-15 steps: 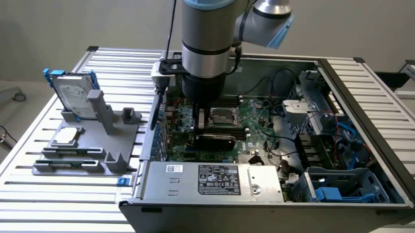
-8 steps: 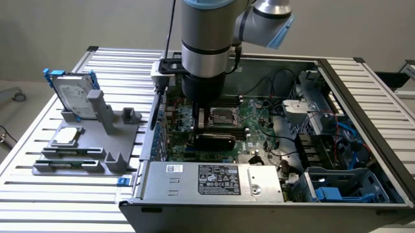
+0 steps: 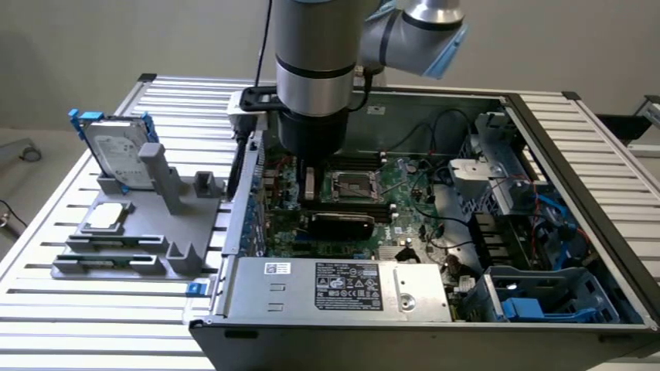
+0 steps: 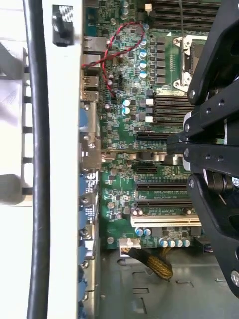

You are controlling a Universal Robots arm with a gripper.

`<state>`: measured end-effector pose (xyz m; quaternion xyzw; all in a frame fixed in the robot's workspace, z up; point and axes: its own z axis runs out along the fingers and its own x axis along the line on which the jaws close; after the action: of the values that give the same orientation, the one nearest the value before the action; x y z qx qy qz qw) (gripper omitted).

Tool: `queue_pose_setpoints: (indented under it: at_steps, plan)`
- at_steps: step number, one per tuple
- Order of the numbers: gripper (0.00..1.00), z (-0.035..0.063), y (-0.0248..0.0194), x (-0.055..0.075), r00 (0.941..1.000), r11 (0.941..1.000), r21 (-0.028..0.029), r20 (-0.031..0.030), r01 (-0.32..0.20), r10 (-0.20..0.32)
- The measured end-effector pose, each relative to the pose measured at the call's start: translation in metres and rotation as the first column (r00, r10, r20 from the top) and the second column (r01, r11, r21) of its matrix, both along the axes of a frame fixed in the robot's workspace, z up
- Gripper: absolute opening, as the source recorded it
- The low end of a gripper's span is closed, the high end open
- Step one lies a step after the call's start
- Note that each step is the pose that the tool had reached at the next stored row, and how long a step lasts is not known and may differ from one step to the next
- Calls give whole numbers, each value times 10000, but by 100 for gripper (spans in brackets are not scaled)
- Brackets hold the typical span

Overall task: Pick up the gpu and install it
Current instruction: 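Press down on the gpu until it lock into place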

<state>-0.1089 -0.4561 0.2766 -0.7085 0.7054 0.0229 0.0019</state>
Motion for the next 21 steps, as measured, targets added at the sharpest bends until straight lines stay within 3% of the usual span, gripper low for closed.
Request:
queue_pose_setpoints:
  at_steps: [3,5,17,21]
  plan:
    - [11,20,0,-49,10000,10000,2,-81,0,0]
    - [11,29,0,-75,9999,10000,3,-168,0,0]
    - [11,63,-1,-206,9970,10000,1,-774,0,0]
    - [11,153,0,-209,9964,10000,3,-852,1,-1]
